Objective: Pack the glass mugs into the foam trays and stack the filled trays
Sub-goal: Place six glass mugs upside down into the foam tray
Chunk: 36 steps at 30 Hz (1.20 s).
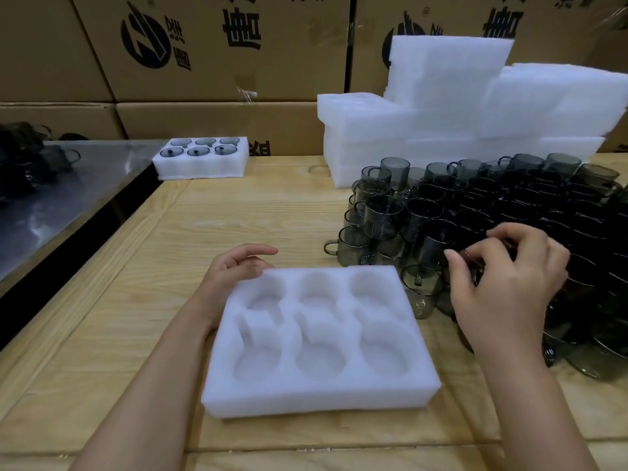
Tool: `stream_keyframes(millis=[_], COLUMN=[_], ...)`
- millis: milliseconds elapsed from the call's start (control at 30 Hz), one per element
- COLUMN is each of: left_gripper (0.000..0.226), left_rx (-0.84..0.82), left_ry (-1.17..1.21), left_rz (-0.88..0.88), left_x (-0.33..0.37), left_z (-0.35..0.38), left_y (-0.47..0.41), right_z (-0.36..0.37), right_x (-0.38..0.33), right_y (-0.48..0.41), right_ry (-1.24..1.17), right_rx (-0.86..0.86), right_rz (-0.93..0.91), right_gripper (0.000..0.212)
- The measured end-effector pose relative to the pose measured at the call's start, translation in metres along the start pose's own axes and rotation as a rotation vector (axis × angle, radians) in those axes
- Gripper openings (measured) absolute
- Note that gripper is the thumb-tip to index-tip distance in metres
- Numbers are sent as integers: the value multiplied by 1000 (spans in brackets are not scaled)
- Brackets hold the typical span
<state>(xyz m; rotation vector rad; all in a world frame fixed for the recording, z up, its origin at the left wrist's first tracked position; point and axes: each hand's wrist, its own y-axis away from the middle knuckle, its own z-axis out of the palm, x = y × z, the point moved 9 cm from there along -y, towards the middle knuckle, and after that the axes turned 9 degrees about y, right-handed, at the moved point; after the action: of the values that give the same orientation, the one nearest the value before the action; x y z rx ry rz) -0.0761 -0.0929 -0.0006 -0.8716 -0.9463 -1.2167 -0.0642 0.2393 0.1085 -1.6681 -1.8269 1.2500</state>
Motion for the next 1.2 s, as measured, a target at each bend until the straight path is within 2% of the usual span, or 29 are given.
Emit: stream_keyframes(millis=[67, 133, 233, 333, 433, 633, 767, 900, 1033, 1200], left_gripper=[41, 40, 39, 32, 23, 20, 21, 23, 26, 25], left_rx=[-6, -12, -7, 23, 70, 113, 88, 64, 62, 45], left_ry=[4, 2, 4, -8, -26, -46, -30, -12, -1, 1], left_rz=[-2, -7, -2, 20, 56, 97, 92, 75, 49, 28], left_x=[-1, -1, -1, 0, 3, 7, 6, 5, 4, 3], left_z=[1, 1, 1, -2, -5, -9, -8, -5, -4, -1], left_y=[0, -1, -1, 0, 1, 0, 1, 1, 1, 2], right_z=[-5, -2, 14, 37, 55, 73, 75, 79, 74, 82], right_x=[-13, -29, -50, -60, -66, -60, -78, -85, -87, -84], right_y=[-3, -6, -5, -1, 5, 8, 13, 16, 17, 28], right_ry=[-225, -415, -576, -689, -623, -510, -366, -320, -325, -303], right_rx=[-19, -117, -322, -556, -689, -777, -777, -788, -716, -812], right_rz=[-22, -48, -94, -53, -76, -44, -268, -332, -423, -517], right_gripper=[19, 18, 23, 25, 26, 30, 36, 32, 27, 25])
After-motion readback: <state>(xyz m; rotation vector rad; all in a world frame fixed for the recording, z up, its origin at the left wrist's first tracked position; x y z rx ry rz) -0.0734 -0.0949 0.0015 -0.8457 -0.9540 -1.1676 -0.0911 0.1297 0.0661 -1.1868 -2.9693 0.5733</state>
